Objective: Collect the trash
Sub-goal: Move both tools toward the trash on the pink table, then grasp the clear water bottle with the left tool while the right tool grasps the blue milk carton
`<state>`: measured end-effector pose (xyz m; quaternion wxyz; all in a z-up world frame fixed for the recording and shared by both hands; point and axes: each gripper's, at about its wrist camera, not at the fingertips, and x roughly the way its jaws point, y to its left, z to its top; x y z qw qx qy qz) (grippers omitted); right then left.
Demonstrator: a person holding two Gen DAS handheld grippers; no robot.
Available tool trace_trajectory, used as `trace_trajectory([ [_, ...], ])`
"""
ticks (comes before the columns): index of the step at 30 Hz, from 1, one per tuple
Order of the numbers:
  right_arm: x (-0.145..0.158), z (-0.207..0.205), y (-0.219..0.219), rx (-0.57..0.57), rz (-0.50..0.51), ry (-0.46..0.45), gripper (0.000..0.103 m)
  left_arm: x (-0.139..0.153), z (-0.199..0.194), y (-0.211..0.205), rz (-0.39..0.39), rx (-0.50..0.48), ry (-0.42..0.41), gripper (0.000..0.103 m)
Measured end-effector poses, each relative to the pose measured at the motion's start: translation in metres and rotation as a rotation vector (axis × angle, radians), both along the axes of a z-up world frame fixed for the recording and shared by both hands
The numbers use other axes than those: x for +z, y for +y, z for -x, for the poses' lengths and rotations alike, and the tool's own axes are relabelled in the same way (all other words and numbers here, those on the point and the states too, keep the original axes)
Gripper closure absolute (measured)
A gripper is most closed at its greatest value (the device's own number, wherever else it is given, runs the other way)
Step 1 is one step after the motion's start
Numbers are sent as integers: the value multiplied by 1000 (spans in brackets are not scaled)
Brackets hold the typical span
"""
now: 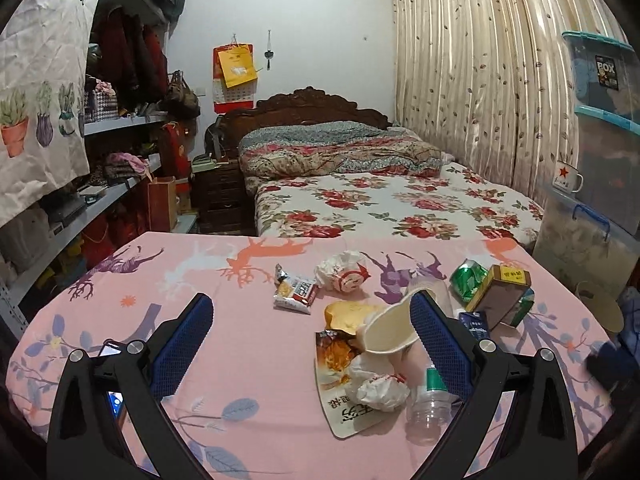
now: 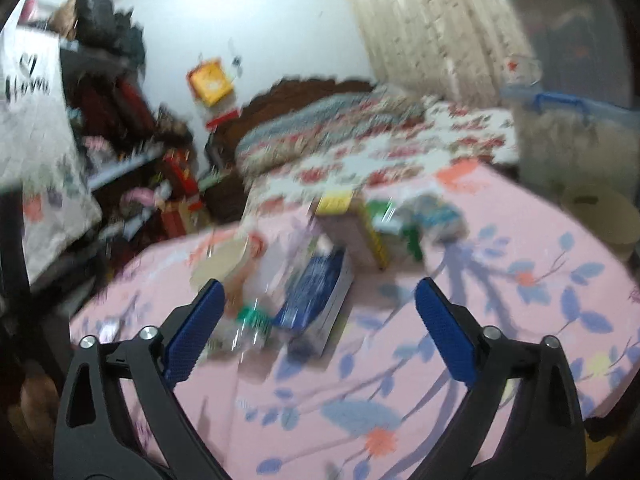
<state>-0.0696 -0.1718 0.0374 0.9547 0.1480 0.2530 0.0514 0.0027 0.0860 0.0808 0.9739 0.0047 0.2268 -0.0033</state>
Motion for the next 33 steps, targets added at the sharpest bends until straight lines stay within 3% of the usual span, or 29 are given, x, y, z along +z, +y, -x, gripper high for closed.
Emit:
trace_trajectory([
  [3, -12, -8, 10, 62, 0, 77, 18, -8, 0, -4, -5, -6, 13, 9],
  [16, -15, -8, 10, 49, 8, 72, 19, -17, -4, 1, 10, 11, 35, 9],
  [20, -17, -11, 10, 53, 5, 88, 24, -22, -8, 0, 8, 11, 54, 9],
  [23, -21, -13, 9, 58, -1, 107, 30, -27, -10, 0, 3, 7, 68, 18],
  [33, -39, -41, 9, 74, -10, 209, 42, -49, -7, -11, 20, -130, 139, 22],
])
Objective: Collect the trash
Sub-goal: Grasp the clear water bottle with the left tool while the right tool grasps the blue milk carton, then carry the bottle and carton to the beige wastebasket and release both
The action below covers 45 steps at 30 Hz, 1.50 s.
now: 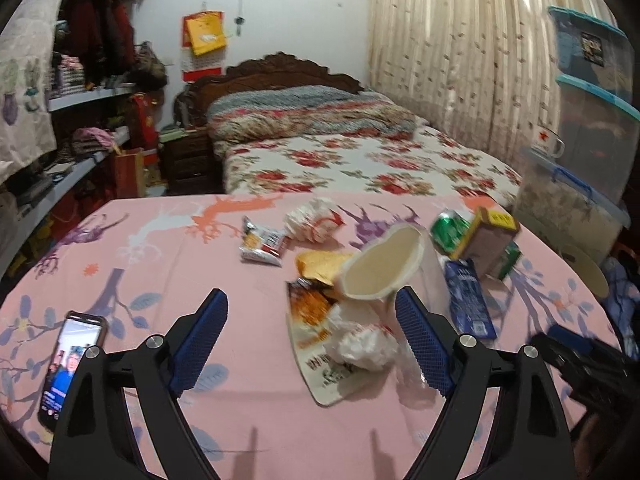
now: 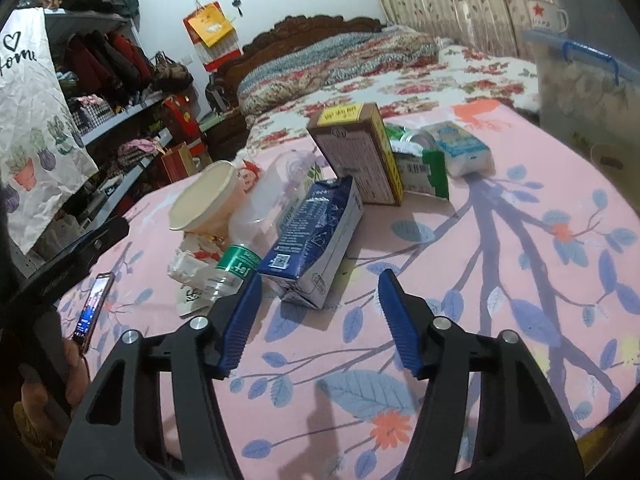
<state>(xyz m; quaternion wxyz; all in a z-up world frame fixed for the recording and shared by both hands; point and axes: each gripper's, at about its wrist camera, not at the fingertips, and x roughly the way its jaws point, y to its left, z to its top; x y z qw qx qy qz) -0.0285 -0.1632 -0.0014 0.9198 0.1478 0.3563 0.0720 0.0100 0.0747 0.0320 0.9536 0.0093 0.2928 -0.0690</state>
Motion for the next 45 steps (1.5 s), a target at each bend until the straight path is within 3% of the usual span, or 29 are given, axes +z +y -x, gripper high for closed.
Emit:
trace_trajectory([
  [7, -15, -42, 19, 52, 20, 68, 41, -20, 3, -5, 42, -99, 83, 36],
  [9, -20, -56, 23, 60, 20, 89, 41, -24, 2, -7, 53, -113, 99, 37],
  [11, -25, -66, 26, 81, 4, 114, 32, -27, 2, -8, 55, -122, 108, 37],
  [14, -34, -76, 29, 96, -11, 150, 34, -29, 0, -14, 61, -141, 121, 38],
  [23, -29, -26, -3, 115, 24, 96, 52, -37, -22, -62, 11, -238, 161, 37],
  [31, -27, 14, -32, 105, 112, 57, 52, -66, -64, -110, -137, -231, 209, 37],
  [33, -28, 14, -31, 103, 128, 45, 49, -69, -69, -119, -176, -222, 200, 36],
  [34, -28, 14, -31, 101, 147, 36, 41, -70, -69, -123, -191, -224, 193, 37],
  [36, -31, 12, -29, 104, 163, 23, 37, -69, -70, -128, -221, -221, 184, 50],
  [37, -35, 7, -29, 110, 154, 30, 37, -69, -70, -130, -234, -228, 181, 51],
  [38, -38, 7, -29, 110, 145, 33, 39, -68, -67, -131, -241, -231, 178, 52],
  [39, -41, 3, -29, 116, 128, 45, 42, -67, -64, -131, -250, -232, 172, 62],
  [40, -43, 2, -30, 127, 113, 55, 49, -65, -60, -130, -251, -239, 168, 66],
  [45, -38, 18, -40, 188, 96, 18, 50, -58, -30, -122, -190, -331, 213, 66],
])
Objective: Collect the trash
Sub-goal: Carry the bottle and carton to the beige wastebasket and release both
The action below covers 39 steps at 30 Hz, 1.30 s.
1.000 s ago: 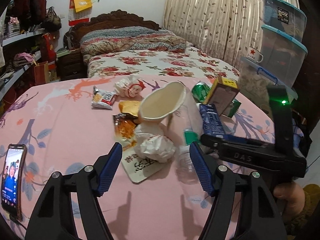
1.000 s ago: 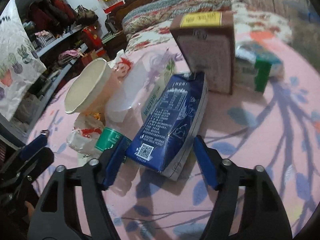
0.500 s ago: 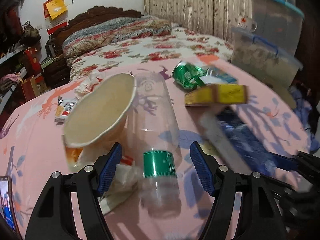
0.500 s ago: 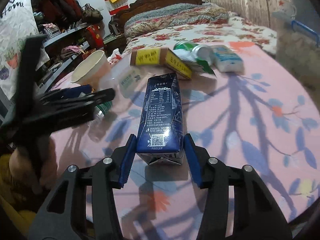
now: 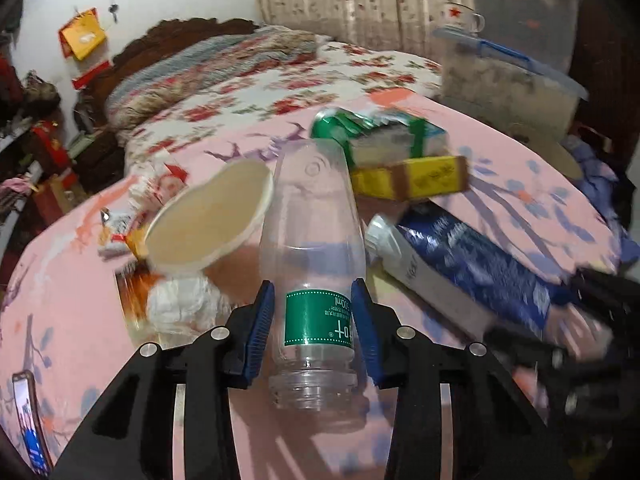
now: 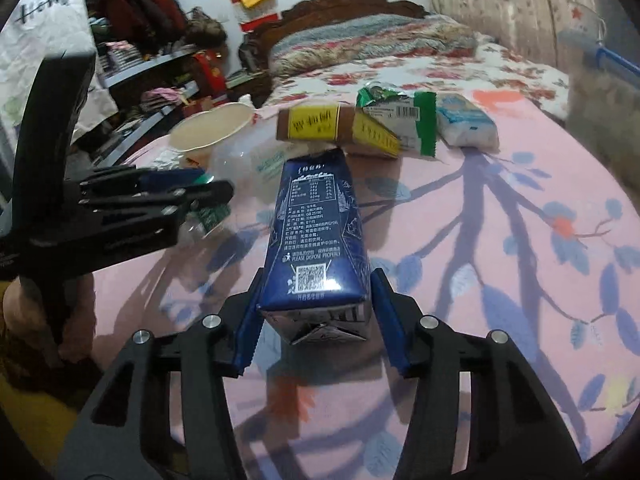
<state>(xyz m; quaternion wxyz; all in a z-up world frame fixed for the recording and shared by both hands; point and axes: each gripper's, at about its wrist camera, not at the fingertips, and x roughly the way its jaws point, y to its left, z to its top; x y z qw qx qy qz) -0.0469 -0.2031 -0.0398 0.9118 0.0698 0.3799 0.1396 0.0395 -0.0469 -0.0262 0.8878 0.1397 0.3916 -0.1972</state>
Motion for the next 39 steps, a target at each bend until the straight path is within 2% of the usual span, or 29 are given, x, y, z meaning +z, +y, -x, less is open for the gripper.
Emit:
trace_trajectory([
  [3, -2, 20, -17, -27, 13, -3, 50, -2, 18, 4, 23, -23, 43, 66],
  [6, -8, 39, -39, -96, -18, 18, 50, -3, 33, 7, 33, -31, 58, 65],
  [8, -8, 45, -44, -124, -28, 10, 50, -3, 36, 0, 11, -29, 43, 54],
  [9, -8, 46, -45, -133, -31, 7, 50, -3, 36, -4, -3, -27, 28, 38],
  [10, -8, 45, -45, -141, -33, 5, 50, -2, 36, -5, -11, -24, 15, 31],
  [14, -7, 43, -36, -148, 5, -13, 47, 1, 26, -24, -51, -25, -13, 30],
  [18, -9, 44, -35, -150, -2, -21, 47, -1, 14, -40, -86, -14, -45, 29],
  [19, -9, 44, -36, -149, 1, -15, 48, -4, 12, -43, -113, -1, -55, 42],
  [21, -8, 50, -39, -145, -8, -14, 48, -3, 14, -42, -131, -23, -62, 44],
  [23, -3, 60, -52, -183, -20, -35, 49, 3, 21, -34, -86, -74, -21, 44],
  [26, 3, 73, -74, -285, -18, -71, 50, 18, 35, -19, -34, -95, -37, 44],
  [28, 6, 78, -87, -358, -9, -93, 50, 30, 39, -8, 52, -102, -27, 44],
  [29, 5, 78, -91, -371, -16, -95, 50, 38, 39, -1, 120, -104, -12, 44],
  [33, 5, 76, -101, -384, -69, -85, 50, 54, 30, -3, 252, -137, 47, 44],
  [36, 18, 82, -105, -445, 4, -145, 51, 67, 24, -21, 320, -198, 66, 44],
  [39, 21, 84, -114, -507, 93, -164, 51, 78, 22, -52, 326, -273, 47, 44],
])
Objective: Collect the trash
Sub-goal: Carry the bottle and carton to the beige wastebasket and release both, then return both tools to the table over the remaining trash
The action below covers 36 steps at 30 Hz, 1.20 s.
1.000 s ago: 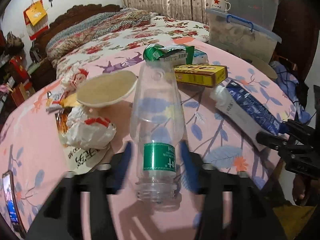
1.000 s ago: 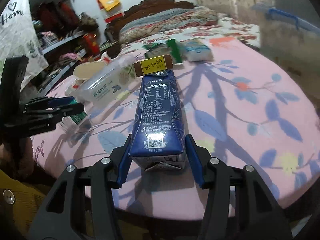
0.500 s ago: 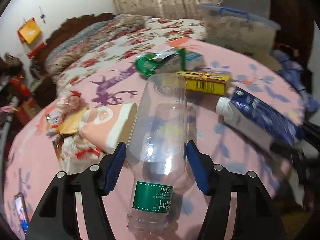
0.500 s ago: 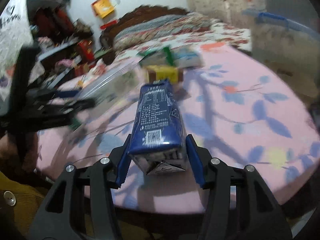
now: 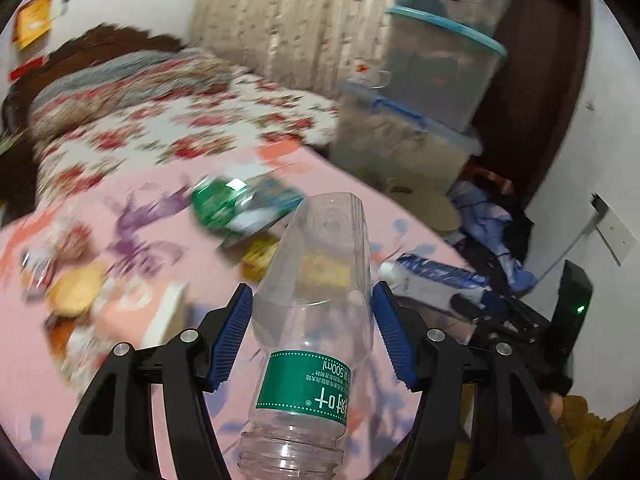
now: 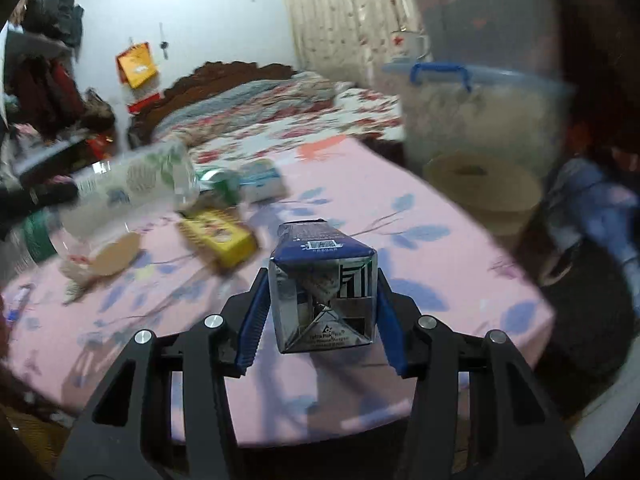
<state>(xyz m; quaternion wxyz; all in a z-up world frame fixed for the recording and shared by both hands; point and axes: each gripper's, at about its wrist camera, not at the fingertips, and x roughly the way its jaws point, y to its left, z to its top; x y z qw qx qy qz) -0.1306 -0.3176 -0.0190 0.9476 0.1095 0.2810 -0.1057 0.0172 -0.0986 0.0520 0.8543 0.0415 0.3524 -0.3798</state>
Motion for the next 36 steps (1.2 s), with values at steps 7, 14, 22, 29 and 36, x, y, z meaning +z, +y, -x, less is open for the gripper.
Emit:
trace_trajectory([
  [7, 3, -6, -40, -88, 39, -44, 52, -17, -30, -116, -51, -200, 27, 44],
  [14, 15, -39, -121, -160, 28, -61, 53, -39, -75, -225, -117, -274, 72, 44],
  [22, 20, -85, -212, -259, -3, -61, 53, -59, -123, -328, -149, -330, 158, 45],
  [29, -7, -103, -249, -317, -63, 19, 37, -75, -136, -381, -226, -319, 142, 38],
  [36, 1, -89, -218, -303, -63, -31, 36, -64, -128, -355, -205, -294, 125, 32],
])
